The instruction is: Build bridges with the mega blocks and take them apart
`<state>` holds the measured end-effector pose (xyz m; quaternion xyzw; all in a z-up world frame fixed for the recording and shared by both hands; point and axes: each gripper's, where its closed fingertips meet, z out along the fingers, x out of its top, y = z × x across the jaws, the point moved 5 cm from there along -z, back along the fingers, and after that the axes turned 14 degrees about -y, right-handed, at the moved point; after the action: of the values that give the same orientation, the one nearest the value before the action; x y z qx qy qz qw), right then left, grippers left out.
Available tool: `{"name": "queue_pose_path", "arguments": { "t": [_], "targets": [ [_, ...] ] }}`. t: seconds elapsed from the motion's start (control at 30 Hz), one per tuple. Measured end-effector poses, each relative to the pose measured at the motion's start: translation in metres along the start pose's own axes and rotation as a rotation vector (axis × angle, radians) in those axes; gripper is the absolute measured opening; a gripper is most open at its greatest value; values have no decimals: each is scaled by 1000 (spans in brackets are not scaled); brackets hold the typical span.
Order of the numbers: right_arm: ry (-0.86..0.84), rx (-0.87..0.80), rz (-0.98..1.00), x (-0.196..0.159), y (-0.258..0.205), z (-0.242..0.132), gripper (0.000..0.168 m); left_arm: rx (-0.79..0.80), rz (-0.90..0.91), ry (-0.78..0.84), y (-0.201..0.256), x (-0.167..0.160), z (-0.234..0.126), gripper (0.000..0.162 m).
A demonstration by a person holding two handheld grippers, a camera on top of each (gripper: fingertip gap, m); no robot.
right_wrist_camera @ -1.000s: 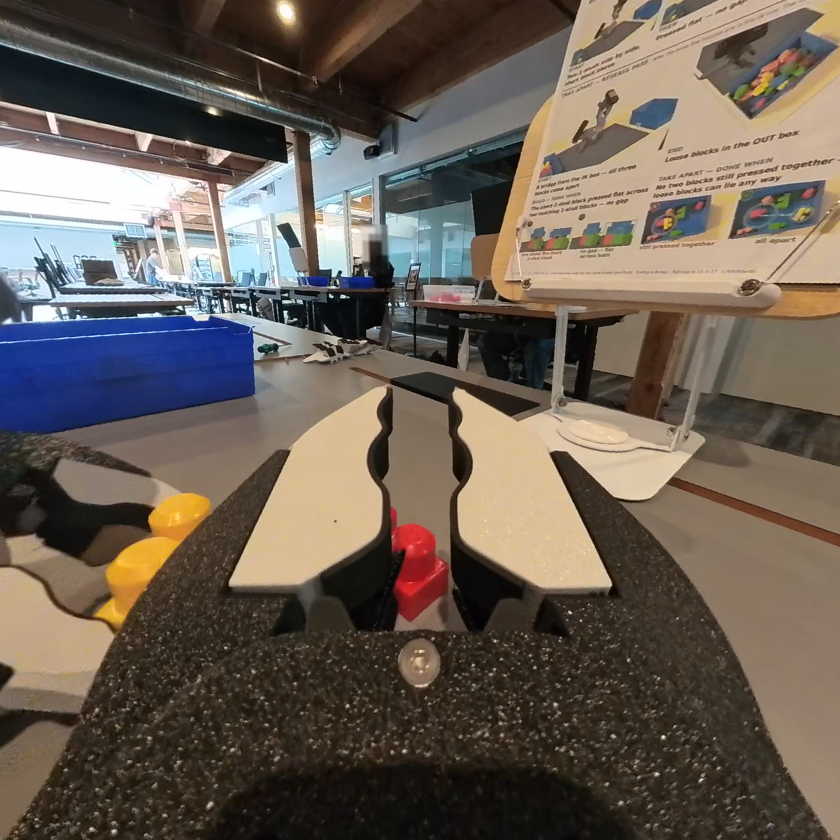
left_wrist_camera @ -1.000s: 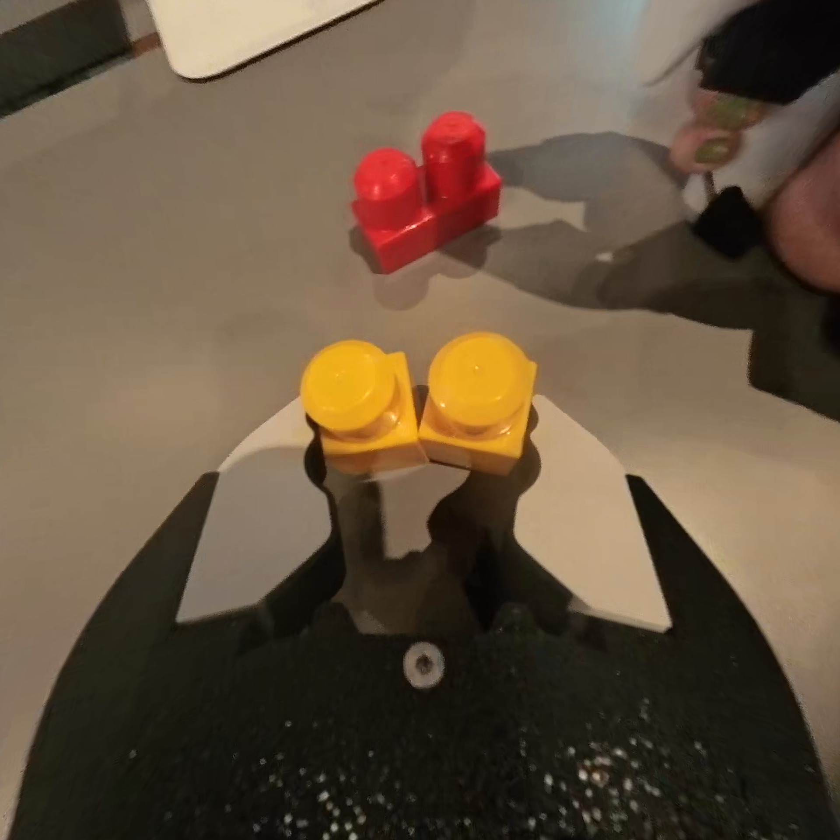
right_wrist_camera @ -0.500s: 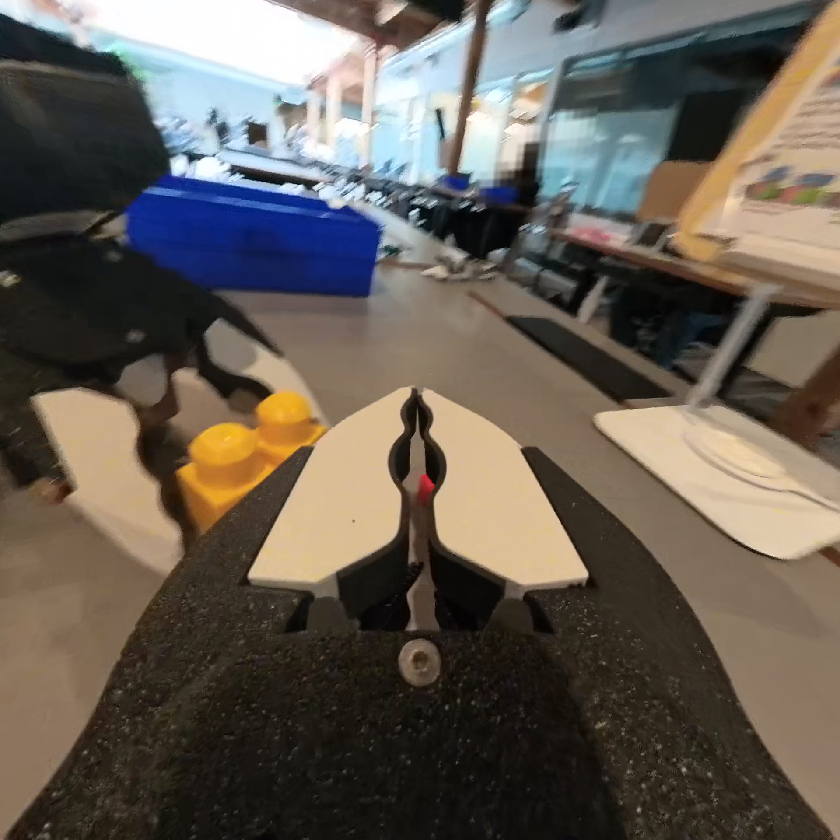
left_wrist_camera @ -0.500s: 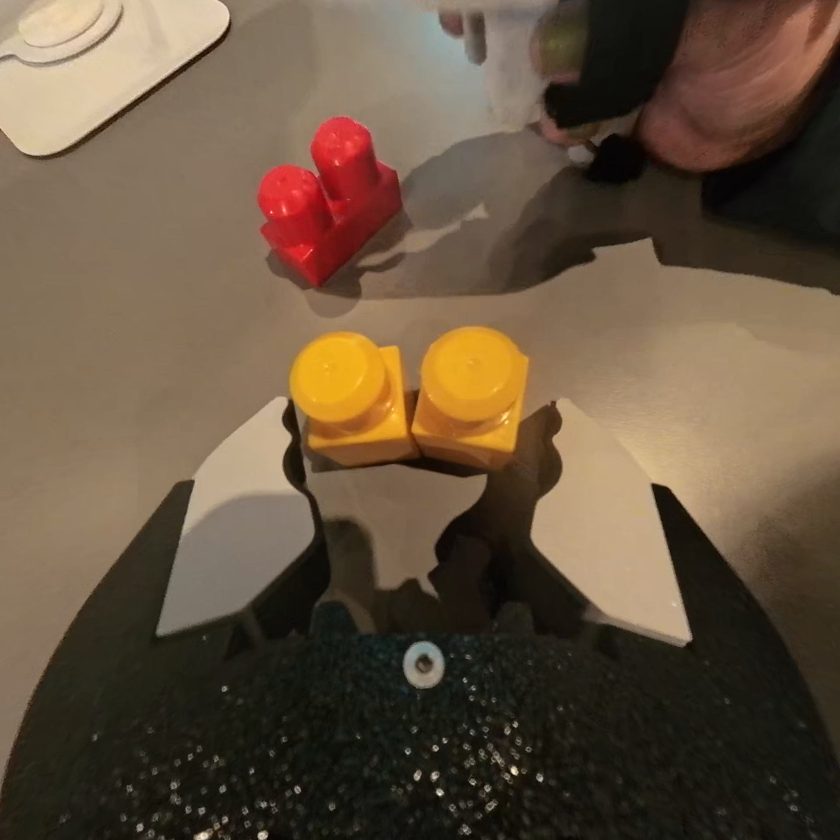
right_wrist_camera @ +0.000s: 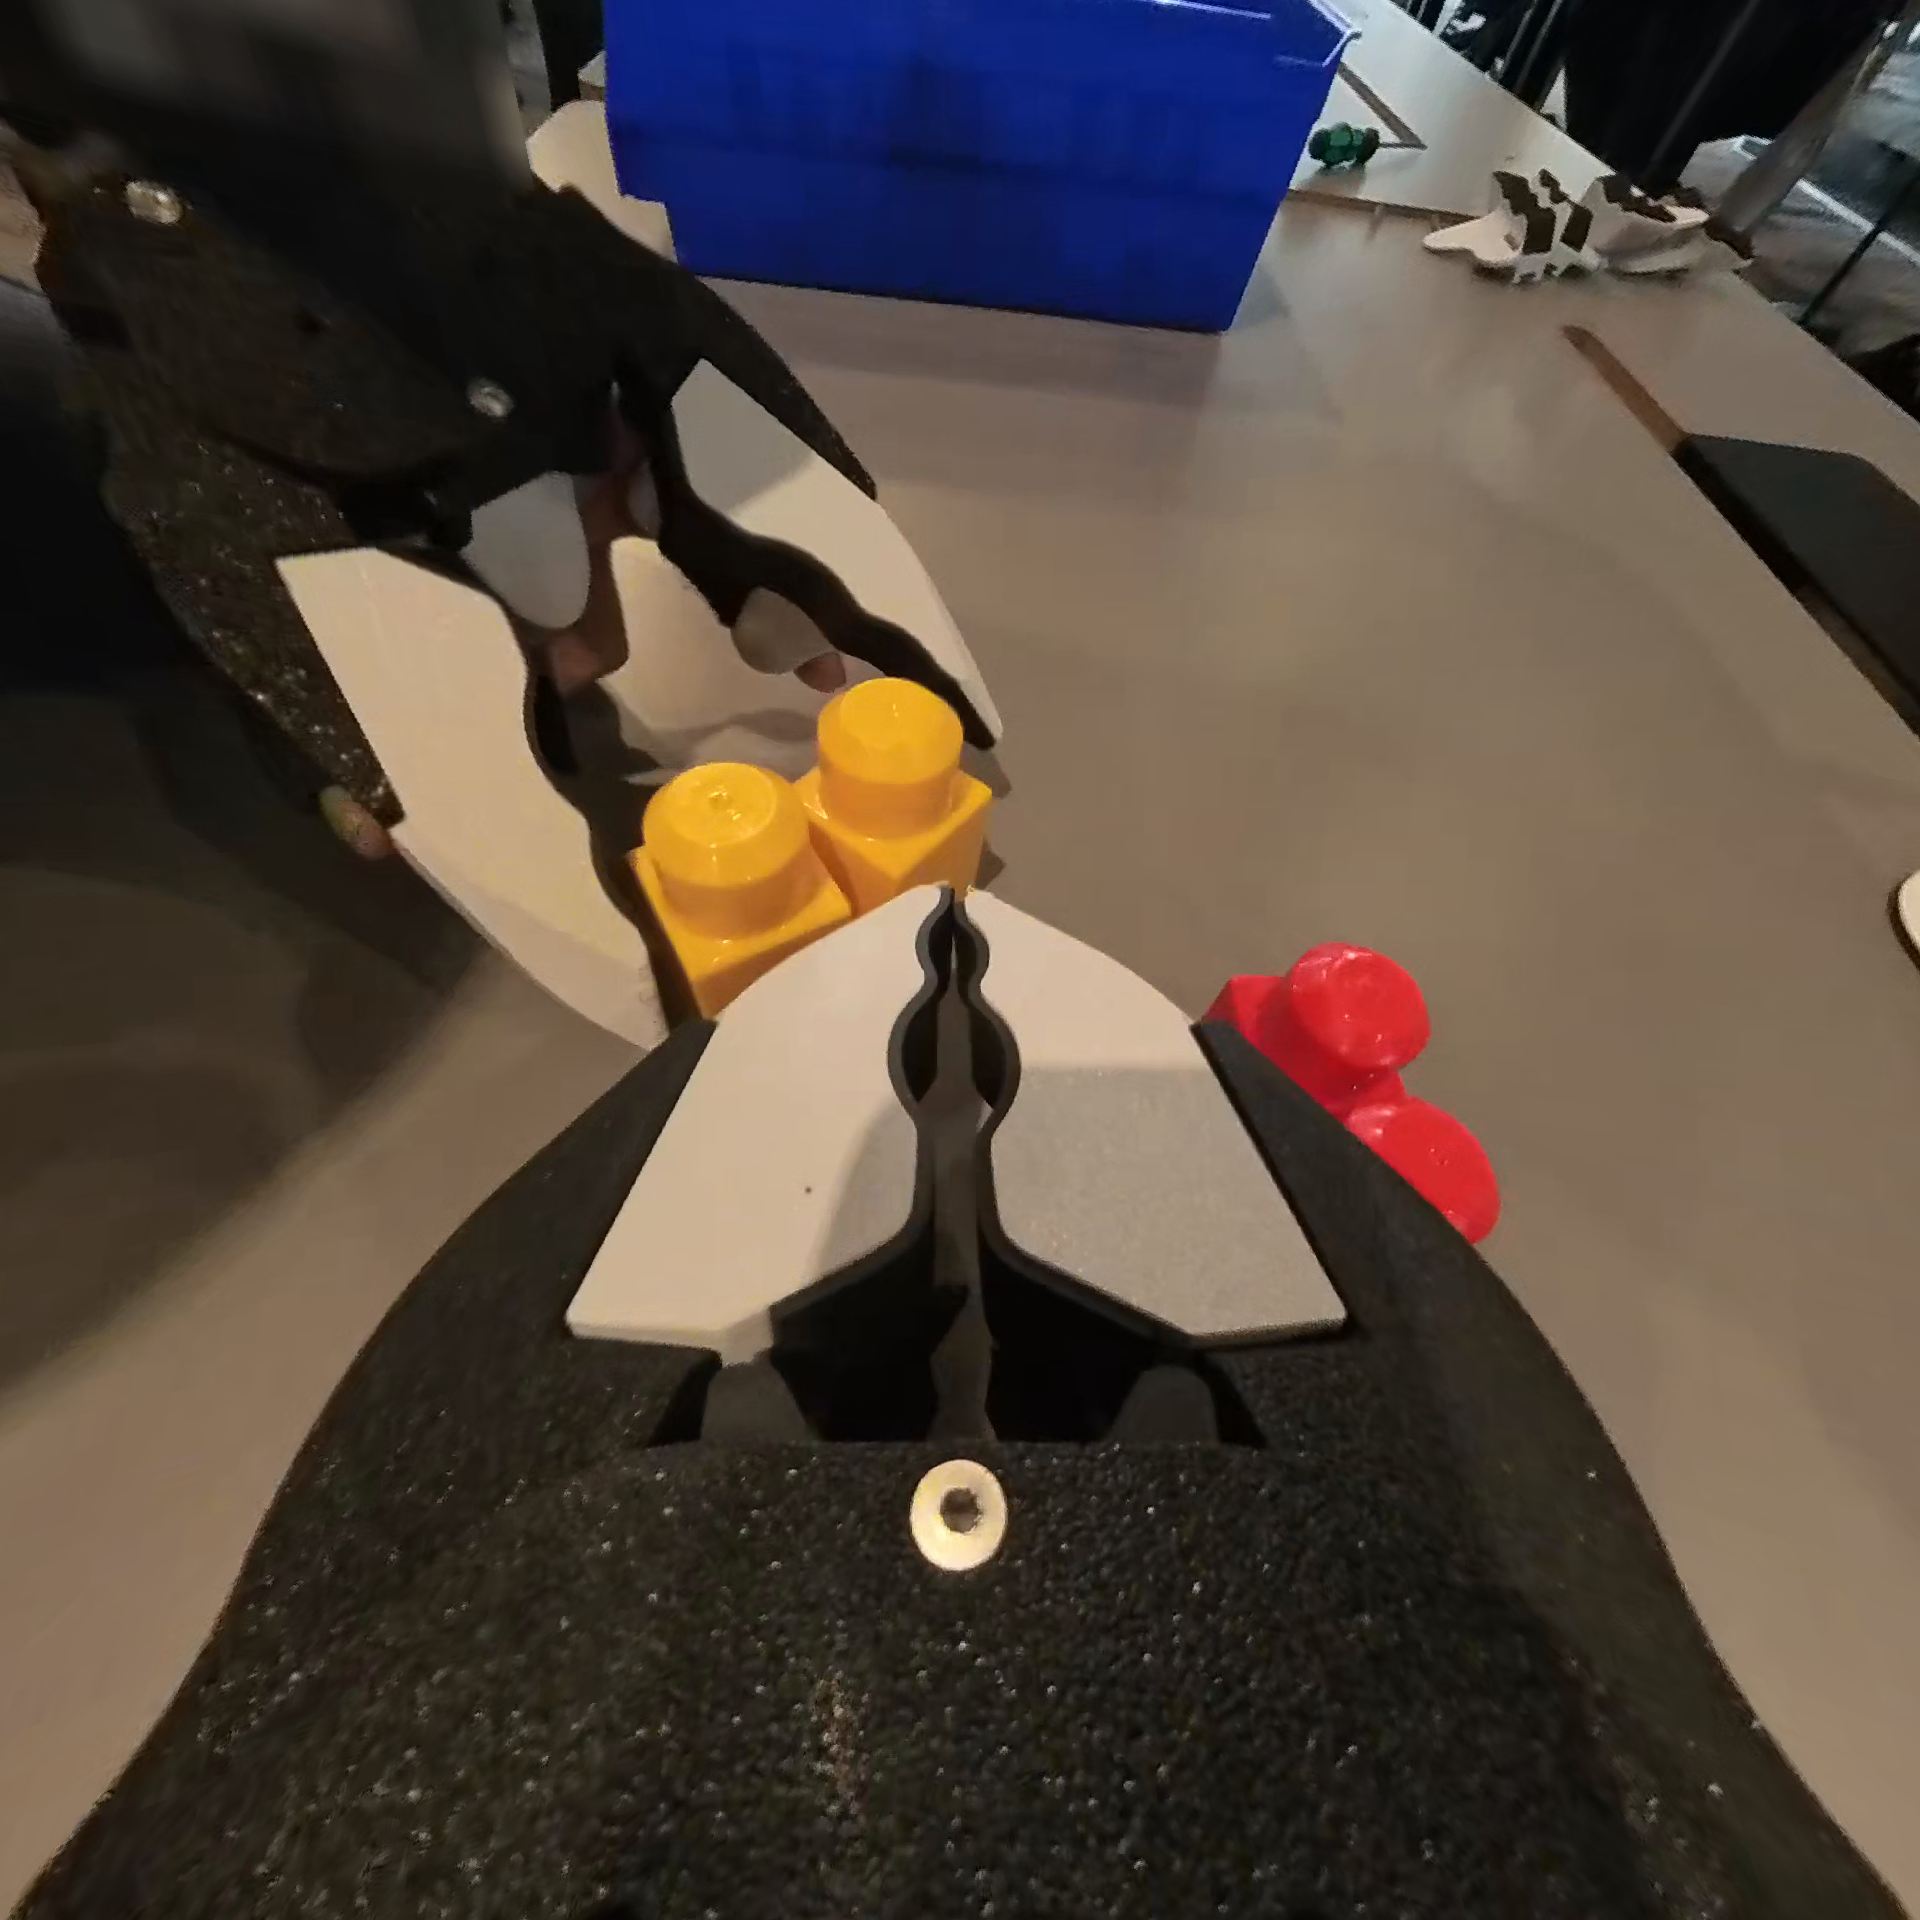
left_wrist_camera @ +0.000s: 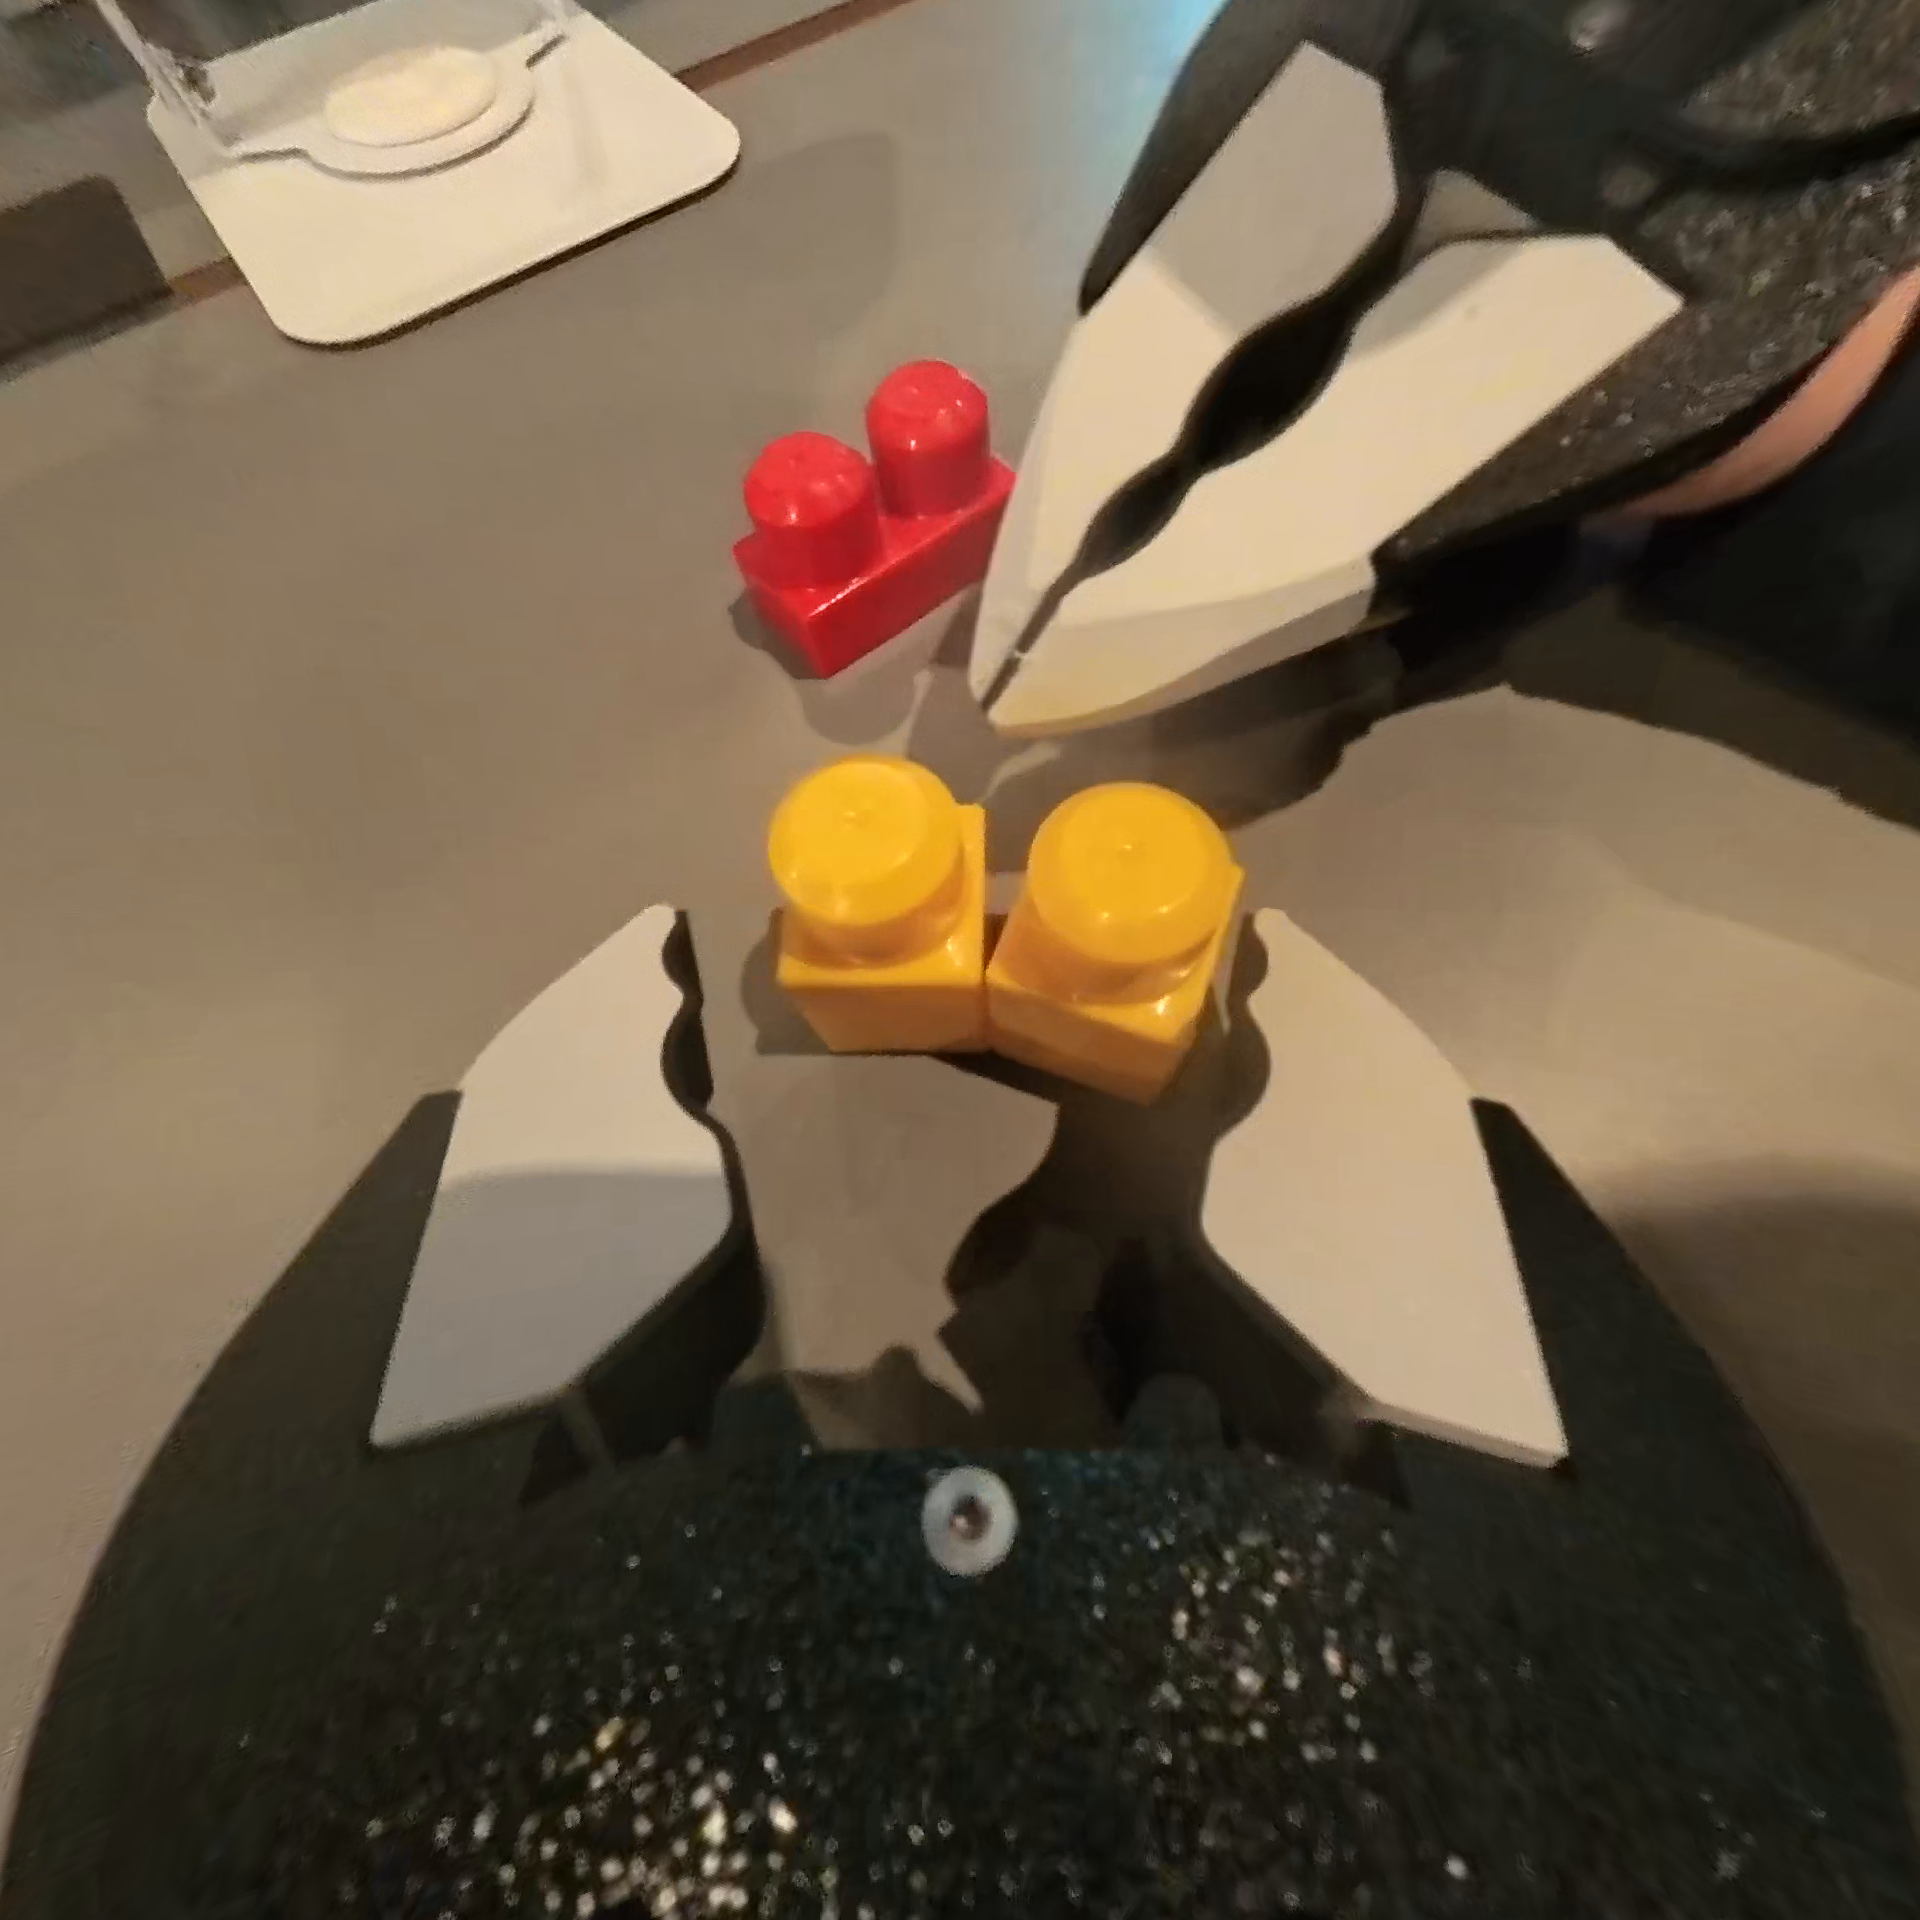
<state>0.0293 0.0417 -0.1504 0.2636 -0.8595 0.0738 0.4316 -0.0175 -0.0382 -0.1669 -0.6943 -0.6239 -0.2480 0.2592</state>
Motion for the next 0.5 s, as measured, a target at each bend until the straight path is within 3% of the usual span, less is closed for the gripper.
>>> {"name": "queue_pose_path", "arguments": {
  "t": [0.03, 0.33, 0.5],
  "targets": [
    [-8, 9, 1, -2, -1, -1, 0, -10, -17, -6, 1, 0, 0, 100],
    [-4, 148, -36, -13, -24, -25, 0, -15, 25, -50, 2, -2, 4, 103],
    [-30, 230, -121, -5, -45, -21, 0, -54, 141, -156, 10, -14, -1, 116]
  ]
}}
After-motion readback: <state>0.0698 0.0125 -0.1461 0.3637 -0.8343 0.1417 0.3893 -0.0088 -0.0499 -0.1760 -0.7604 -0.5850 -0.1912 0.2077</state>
